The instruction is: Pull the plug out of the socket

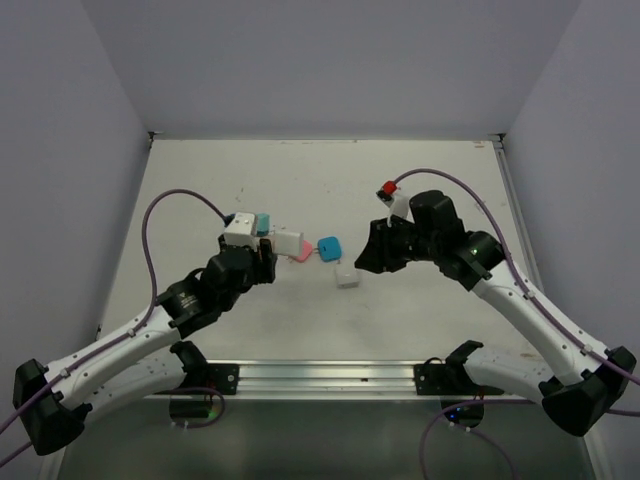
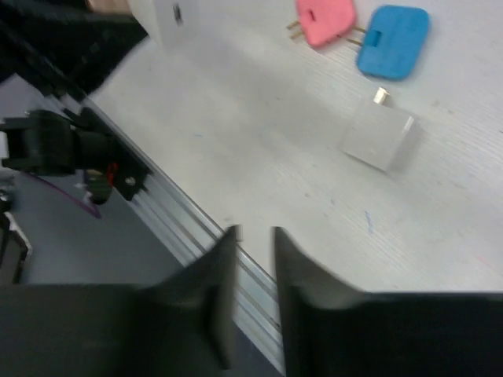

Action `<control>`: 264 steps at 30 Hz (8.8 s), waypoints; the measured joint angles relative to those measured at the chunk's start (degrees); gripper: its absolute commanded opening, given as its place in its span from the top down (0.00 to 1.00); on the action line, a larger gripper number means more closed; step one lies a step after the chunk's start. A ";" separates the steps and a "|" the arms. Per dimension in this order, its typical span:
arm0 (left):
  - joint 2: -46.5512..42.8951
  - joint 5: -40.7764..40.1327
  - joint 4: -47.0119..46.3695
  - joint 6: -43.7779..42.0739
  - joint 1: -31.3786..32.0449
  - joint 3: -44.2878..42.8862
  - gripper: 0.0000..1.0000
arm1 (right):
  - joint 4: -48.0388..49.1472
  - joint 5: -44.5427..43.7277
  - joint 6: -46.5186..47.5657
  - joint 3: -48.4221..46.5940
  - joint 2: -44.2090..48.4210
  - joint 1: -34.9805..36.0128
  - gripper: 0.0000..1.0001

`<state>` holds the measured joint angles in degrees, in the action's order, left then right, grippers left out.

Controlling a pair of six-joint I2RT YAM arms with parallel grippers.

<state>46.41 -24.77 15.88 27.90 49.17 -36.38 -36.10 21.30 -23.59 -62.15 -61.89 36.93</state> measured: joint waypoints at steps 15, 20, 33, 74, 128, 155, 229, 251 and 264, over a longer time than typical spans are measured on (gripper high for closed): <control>-8.44 -4.81 3.87 -7.56 -3.28 2.82 1.00 | -4.48 -0.76 0.94 3.54 5.97 -2.75 0.69; -6.62 8.26 -0.94 -12.17 -3.23 2.91 1.00 | 2.14 -0.61 -1.86 4.50 6.08 -2.75 0.40; 1.46 24.81 -6.62 -15.52 -1.77 2.91 1.00 | 19.76 -1.29 -9.90 3.85 -3.52 -0.39 0.16; 2.19 28.02 -22.99 -5.31 1.40 10.93 1.00 | 22.60 -8.35 -18.08 1.95 -15.50 6.75 1.00; -7.80 10.36 -2.40 2.29 5.38 13.00 1.00 | -4.31 -19.06 1.53 -11.50 -42.82 -10.36 0.43; -5.68 8.07 -2.97 1.44 5.38 11.82 1.00 | 14.58 1.03 -5.51 4.33 -3.80 -8.76 0.24; -6.86 1.95 -13.22 9.11 5.40 12.72 0.25 | 28.81 -2.29 -14.99 11.82 -11.96 9.22 1.00; -3.74 3.26 -14.93 6.93 5.84 12.59 1.00 | 25.14 -3.76 -13.31 11.06 -11.52 9.70 1.00; -3.80 3.39 -16.94 6.78 7.50 12.59 1.00 | 17.16 -4.68 -11.98 8.68 -8.20 9.94 1.00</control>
<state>42.61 -21.39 -1.06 34.68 56.66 -23.79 -18.94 16.62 -35.57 -53.47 -70.08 46.87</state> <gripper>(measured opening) 0.592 0.396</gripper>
